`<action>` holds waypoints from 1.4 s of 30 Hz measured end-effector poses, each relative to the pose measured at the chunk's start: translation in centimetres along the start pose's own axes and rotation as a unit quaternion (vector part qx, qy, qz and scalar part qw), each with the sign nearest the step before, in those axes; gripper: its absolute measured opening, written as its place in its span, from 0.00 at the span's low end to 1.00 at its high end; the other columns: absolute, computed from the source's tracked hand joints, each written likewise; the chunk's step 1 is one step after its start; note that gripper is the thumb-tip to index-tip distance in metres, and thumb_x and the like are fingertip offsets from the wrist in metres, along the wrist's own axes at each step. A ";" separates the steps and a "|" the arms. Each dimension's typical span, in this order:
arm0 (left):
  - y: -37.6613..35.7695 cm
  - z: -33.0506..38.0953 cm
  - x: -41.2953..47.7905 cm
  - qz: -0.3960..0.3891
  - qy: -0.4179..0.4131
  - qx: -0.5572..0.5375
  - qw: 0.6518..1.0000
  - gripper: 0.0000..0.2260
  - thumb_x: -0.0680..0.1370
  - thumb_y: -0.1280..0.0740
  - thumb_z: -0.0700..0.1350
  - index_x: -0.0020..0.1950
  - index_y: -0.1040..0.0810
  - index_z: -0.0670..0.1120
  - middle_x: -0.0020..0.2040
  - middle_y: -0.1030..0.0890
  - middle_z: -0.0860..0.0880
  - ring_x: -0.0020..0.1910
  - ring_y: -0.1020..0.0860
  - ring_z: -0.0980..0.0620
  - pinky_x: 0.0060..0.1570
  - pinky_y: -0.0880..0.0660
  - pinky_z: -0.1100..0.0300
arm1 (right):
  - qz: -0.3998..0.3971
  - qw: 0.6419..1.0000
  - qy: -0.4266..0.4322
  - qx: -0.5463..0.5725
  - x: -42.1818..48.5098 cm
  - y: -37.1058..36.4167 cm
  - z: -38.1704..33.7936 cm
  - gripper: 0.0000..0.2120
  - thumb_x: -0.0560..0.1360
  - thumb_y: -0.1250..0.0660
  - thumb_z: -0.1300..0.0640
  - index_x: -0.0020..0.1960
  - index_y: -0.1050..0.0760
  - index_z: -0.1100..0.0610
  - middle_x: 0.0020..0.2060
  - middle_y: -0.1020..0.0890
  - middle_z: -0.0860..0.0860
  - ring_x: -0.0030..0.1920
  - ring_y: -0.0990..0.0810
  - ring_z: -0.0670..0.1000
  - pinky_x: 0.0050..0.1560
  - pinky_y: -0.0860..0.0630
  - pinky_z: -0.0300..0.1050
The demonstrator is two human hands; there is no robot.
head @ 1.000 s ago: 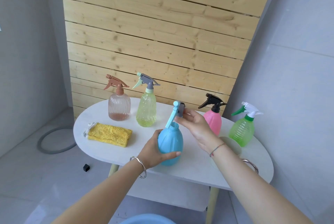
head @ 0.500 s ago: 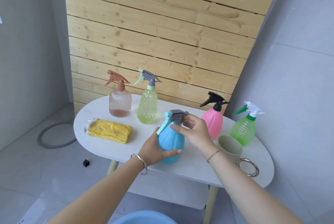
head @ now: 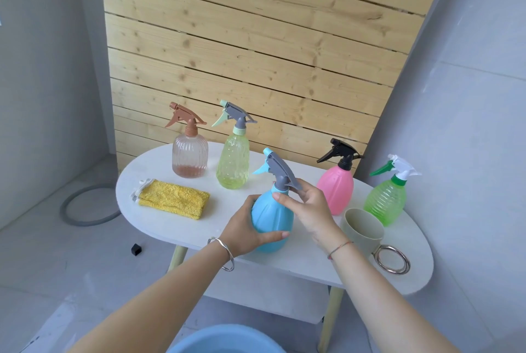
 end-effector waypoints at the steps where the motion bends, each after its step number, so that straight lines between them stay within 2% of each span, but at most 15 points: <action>1: -0.1 0.0 0.0 0.000 -0.001 -0.002 1.000 0.36 0.64 0.20 0.56 0.65 0.35 0.55 0.55 0.22 0.57 0.54 0.22 0.59 0.48 0.26 0.69 | 0.029 0.999 0.009 -0.013 0.0 0.1 -0.1 0.09 0.69 0.25 0.59 0.48 0.21 0.53 0.48 0.16 0.46 0.54 0.21 0.42 0.59 0.29 0.38; 4: -0.1 0.1 0.0 0.001 -0.005 0.002 1.000 0.37 0.64 0.20 0.56 0.66 0.35 0.53 0.56 0.22 0.57 0.55 0.23 0.59 0.48 0.28 0.71 | 0.124 0.990 0.037 -0.063 -0.3 0.0 -0.6 0.16 0.65 0.21 0.54 0.43 0.27 0.56 0.41 0.20 0.46 0.47 0.24 0.43 0.47 0.34 0.25; 6: 0.0 0.1 0.0 0.002 -0.010 0.005 1.000 0.38 0.64 0.20 0.57 0.67 0.36 0.53 0.58 0.22 0.56 0.57 0.23 0.58 0.50 0.29 0.70 | 0.146 0.983 0.053 -0.098 -0.4 -0.4 -0.7 0.20 0.64 0.21 0.52 0.44 0.29 0.56 0.41 0.23 0.46 0.46 0.26 0.42 0.45 0.35 0.24; 11: 0.0 0.2 -0.1 -0.001 -0.009 0.001 1.000 0.36 0.64 0.20 0.55 0.66 0.36 0.53 0.56 0.23 0.58 0.54 0.24 0.60 0.46 0.29 0.74 | 0.067 0.990 0.032 -0.120 -0.9 -0.6 -0.4 0.18 0.69 0.25 0.49 0.56 0.25 0.49 0.54 0.24 0.45 0.57 0.28 0.43 0.56 0.33 0.32; 14: 0.0 0.2 0.0 -0.002 -0.006 -0.005 1.000 0.34 0.64 0.20 0.53 0.63 0.36 0.54 0.53 0.23 0.57 0.52 0.22 0.58 0.45 0.29 0.73 | 0.034 0.992 0.030 -0.114 -2.2 -0.6 -0.3 0.19 0.72 0.28 0.52 0.61 0.26 0.46 0.59 0.25 0.41 0.61 0.29 0.40 0.56 0.37 0.23; 16: -0.1 0.3 0.0 -0.004 -0.005 -0.009 1.000 0.34 0.64 0.20 0.53 0.62 0.36 0.54 0.53 0.23 0.57 0.51 0.22 0.57 0.45 0.29 0.72 | 0.029 0.992 0.030 -0.120 -3.2 -0.3 -0.4 0.20 0.73 0.28 0.52 0.63 0.27 0.44 0.59 0.25 0.37 0.60 0.29 0.37 0.56 0.36 0.25; 18: -0.2 0.3 -0.1 -0.002 -0.003 -0.013 1.000 0.34 0.64 0.20 0.53 0.62 0.36 0.54 0.53 0.23 0.58 0.51 0.22 0.59 0.45 0.29 0.74 | 0.043 0.990 0.030 -0.133 -4.2 0.4 -0.7 0.15 0.73 0.29 0.52 0.59 0.24 0.44 0.55 0.22 0.35 0.56 0.26 0.37 0.55 0.32 0.31; 21: -0.2 0.3 -0.1 0.007 0.001 -0.016 1.000 0.36 0.63 0.20 0.55 0.64 0.35 0.53 0.55 0.23 0.55 0.53 0.22 0.57 0.47 0.29 0.71 | 0.138 0.980 0.075 -0.123 -5.3 2.5 -2.1 0.03 0.72 0.27 0.53 0.42 0.21 0.49 0.37 0.20 0.39 0.39 0.24 0.41 0.43 0.30 0.35; 23: -0.2 0.2 -0.1 0.009 0.002 -0.012 1.000 0.37 0.63 0.20 0.56 0.65 0.36 0.54 0.56 0.23 0.55 0.54 0.23 0.55 0.50 0.28 0.66 | 0.199 0.964 0.116 -0.132 -5.5 3.8 -3.2 0.10 0.70 0.26 0.54 0.45 0.26 0.52 0.40 0.23 0.41 0.42 0.27 0.44 0.45 0.32 0.34; 26: -0.2 0.1 -0.1 0.007 0.003 -0.011 1.000 0.37 0.63 0.20 0.56 0.66 0.36 0.53 0.56 0.23 0.54 0.54 0.23 0.54 0.52 0.27 0.63 | 0.142 0.983 0.072 -0.088 -4.2 3.6 -3.3 0.28 0.70 0.26 0.53 0.66 0.35 0.50 0.61 0.28 0.44 0.61 0.29 0.43 0.62 0.35 0.34; 28: -0.2 0.1 -0.1 0.006 0.003 -0.008 1.000 0.37 0.63 0.20 0.56 0.66 0.36 0.53 0.57 0.23 0.54 0.54 0.23 0.54 0.53 0.26 0.62 | 0.086 0.994 0.043 -0.048 -4.1 2.7 -3.1 0.30 0.73 0.29 0.53 0.71 0.38 0.49 0.64 0.29 0.45 0.64 0.29 0.44 0.63 0.34 0.37; 32: -0.2 0.1 -0.1 0.007 0.003 -0.008 1.000 0.37 0.63 0.20 0.55 0.66 0.36 0.53 0.57 0.23 0.54 0.55 0.23 0.54 0.53 0.26 0.62 | 0.084 0.993 0.080 -0.025 -5.4 1.9 -4.0 0.25 0.72 0.36 0.44 0.69 0.33 0.46 0.61 0.24 0.44 0.62 0.26 0.40 0.60 0.31 0.32; 35: -0.1 0.2 -0.1 0.005 0.001 -0.008 1.000 0.37 0.64 0.20 0.54 0.65 0.36 0.53 0.56 0.24 0.56 0.54 0.23 0.55 0.51 0.28 0.65 | 0.085 0.992 0.088 0.000 -5.9 1.7 -4.2 0.18 0.78 0.40 0.51 0.67 0.32 0.48 0.61 0.24 0.40 0.61 0.27 0.33 0.57 0.32 0.25; 39: -0.1 0.2 0.0 -0.002 -0.001 -0.004 1.000 0.36 0.64 0.19 0.54 0.64 0.36 0.53 0.56 0.23 0.54 0.54 0.22 0.54 0.50 0.27 0.65 | 0.073 0.991 0.101 -0.040 -6.1 1.7 -4.3 0.17 0.76 0.33 0.56 0.63 0.31 0.44 0.59 0.22 0.45 0.59 0.23 0.39 0.58 0.28 0.31; 42: -0.1 0.2 0.1 -0.003 -0.004 0.003 1.000 0.36 0.64 0.20 0.54 0.64 0.36 0.53 0.56 0.23 0.54 0.54 0.23 0.54 0.50 0.27 0.65 | 0.041 0.994 0.094 -0.025 -5.9 1.8 -4.4 0.14 0.79 0.37 0.57 0.61 0.29 0.43 0.58 0.21 0.46 0.57 0.22 0.39 0.57 0.27 0.32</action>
Point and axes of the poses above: each hand's wrist, its own x-axis towards the middle knuckle, its own y-axis out of the back of the hand, z = x × y, the point moved 7 cm from there along x, towards the middle knuckle
